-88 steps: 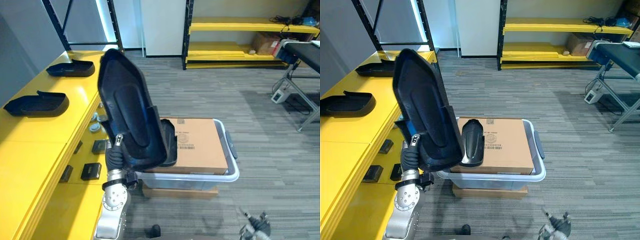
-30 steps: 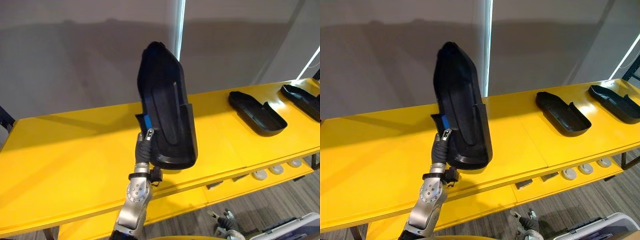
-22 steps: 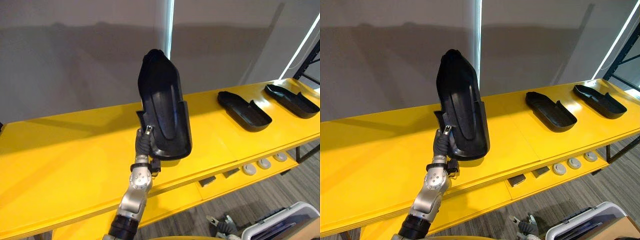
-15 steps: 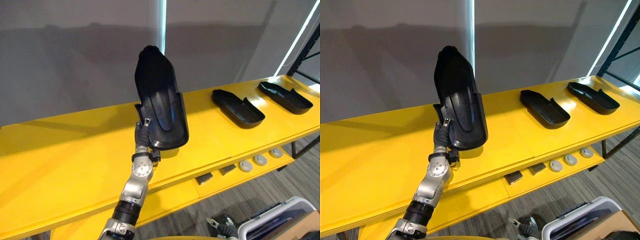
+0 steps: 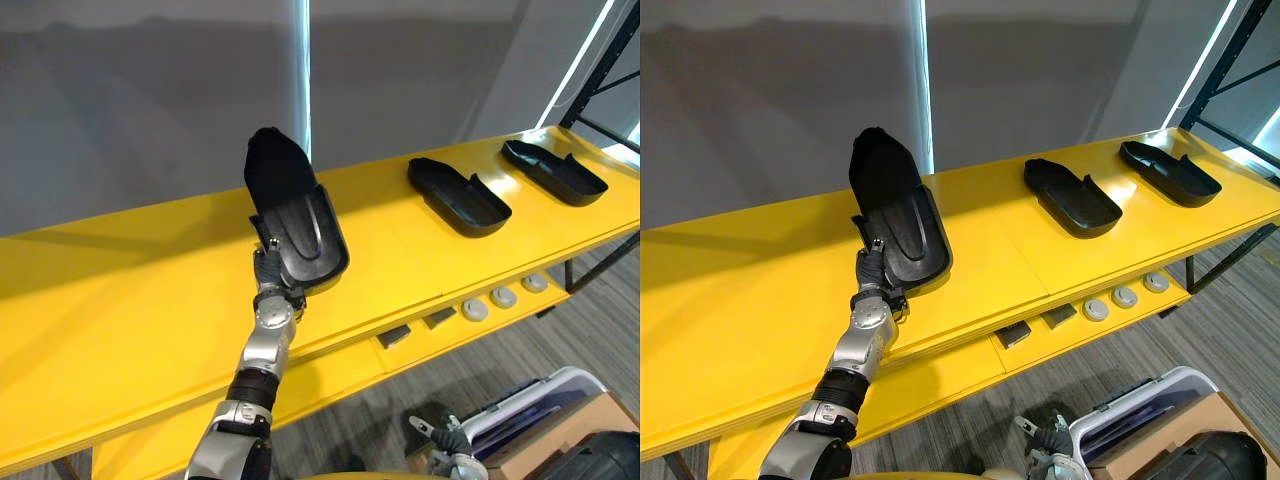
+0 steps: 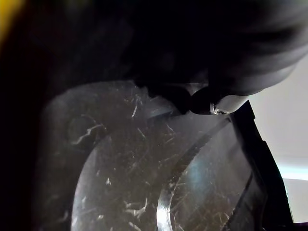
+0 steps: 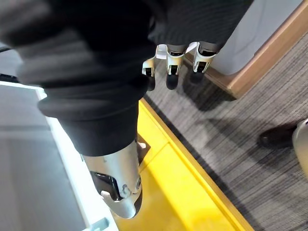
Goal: Walk over and take plastic housings, then place them on the shelf
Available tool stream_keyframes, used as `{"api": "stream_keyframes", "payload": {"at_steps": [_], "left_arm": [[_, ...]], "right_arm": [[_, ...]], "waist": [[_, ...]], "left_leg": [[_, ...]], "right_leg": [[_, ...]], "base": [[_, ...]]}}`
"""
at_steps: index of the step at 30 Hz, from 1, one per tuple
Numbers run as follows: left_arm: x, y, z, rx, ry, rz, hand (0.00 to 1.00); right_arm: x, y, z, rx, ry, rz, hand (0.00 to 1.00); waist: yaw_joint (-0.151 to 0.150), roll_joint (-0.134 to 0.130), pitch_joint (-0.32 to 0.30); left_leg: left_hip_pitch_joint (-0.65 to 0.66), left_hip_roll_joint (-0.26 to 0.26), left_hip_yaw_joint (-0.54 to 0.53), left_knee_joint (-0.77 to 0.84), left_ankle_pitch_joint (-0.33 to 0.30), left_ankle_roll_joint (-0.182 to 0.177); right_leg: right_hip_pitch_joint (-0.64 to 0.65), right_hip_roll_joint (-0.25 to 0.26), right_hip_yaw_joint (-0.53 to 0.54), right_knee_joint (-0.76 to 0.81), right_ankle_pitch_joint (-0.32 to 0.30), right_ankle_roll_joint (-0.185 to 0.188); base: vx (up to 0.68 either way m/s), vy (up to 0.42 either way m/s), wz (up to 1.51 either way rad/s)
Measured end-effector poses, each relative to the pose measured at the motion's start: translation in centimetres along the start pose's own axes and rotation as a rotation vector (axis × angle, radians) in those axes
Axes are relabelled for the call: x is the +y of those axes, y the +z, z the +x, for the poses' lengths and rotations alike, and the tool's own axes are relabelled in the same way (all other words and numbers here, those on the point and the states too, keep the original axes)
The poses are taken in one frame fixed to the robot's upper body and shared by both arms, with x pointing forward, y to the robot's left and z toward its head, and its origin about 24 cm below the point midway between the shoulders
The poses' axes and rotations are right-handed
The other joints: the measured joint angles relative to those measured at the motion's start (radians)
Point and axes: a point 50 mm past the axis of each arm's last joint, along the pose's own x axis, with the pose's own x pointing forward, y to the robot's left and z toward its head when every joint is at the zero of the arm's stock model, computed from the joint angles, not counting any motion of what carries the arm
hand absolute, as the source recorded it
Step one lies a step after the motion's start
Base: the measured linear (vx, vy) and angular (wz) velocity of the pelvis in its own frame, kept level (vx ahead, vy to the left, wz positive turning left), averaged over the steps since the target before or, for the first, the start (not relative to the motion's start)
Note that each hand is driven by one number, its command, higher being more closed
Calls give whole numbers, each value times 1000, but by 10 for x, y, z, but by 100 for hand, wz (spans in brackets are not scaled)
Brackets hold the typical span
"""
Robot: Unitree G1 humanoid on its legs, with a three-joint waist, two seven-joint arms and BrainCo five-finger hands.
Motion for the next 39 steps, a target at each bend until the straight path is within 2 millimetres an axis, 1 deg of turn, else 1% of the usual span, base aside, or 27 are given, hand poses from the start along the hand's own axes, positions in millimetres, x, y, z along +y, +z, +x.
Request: {"api": "stream_keyframes", "payload": {"at_steps": [1,7,9,11,14,18,24,27,30,39], "left_arm": [[1,0,3,8,7,2,0],[6,13,16,-26,10,50,0],[10,15,20,-26,24,41,0],[11,18,23,-26,28,46,0],[11,21,24,-33,26,41,0],[9,24,26,-40,22,31,0],[8,24,25,-43,30,-14,0],[6,26,23,-49,21,-57,0],[8,24,18,-67,22,-76,0],[6,16,-4,-108,-18,-75,0]], "right_arm": [[-1,0,0,0,-5,4,0],[-3,4,2,-12,-4,10,0],[-2,5,3,-9,3,10,0],[-2,6,4,-12,4,11,0],[-1,9,5,-15,7,10,0],[0,9,7,-4,9,4,0],[-5,10,8,7,-9,13,0],[-7,10,8,8,-17,18,0],[-7,9,8,9,-16,18,0],[-7,8,8,12,-17,18,0]], "waist": [[0,0,0],[-3,-3,16],[-15,-3,16],[-17,-2,21],[-17,2,34],[-17,1,43],[-17,6,48],[-17,7,50],[-17,8,53],[-11,7,53]], "left_leg": [[0,0,0,-1,0,0],[-6,0,0,-1,0,1],[-6,-2,-3,-1,2,3],[-2,-3,-5,-2,2,3],[3,-4,-9,-4,2,3],[3,-5,-18,-4,2,3],[11,-6,-23,-15,2,4],[12,-6,-26,-17,2,4],[11,-7,-28,-18,2,4],[11,-6,-39,-17,2,4]], "right_leg": [[0,0,0,-1,0,0],[2,2,2,-19,9,2],[6,2,1,-25,9,2],[14,2,1,-34,12,3],[19,2,0,-37,12,3],[27,2,-4,-48,15,4],[36,3,-6,-58,18,6],[36,3,-9,-58,18,6],[37,3,-11,-58,17,7],[42,2,-23,-58,16,8]], "base": [[0,0,0],[0,0,0],[0,0,0],[18,21,4],[-6,3,1],[-22,7,5],[-6,2,1],[0,0,0],[0,0,0],[-23,8,4]]}}
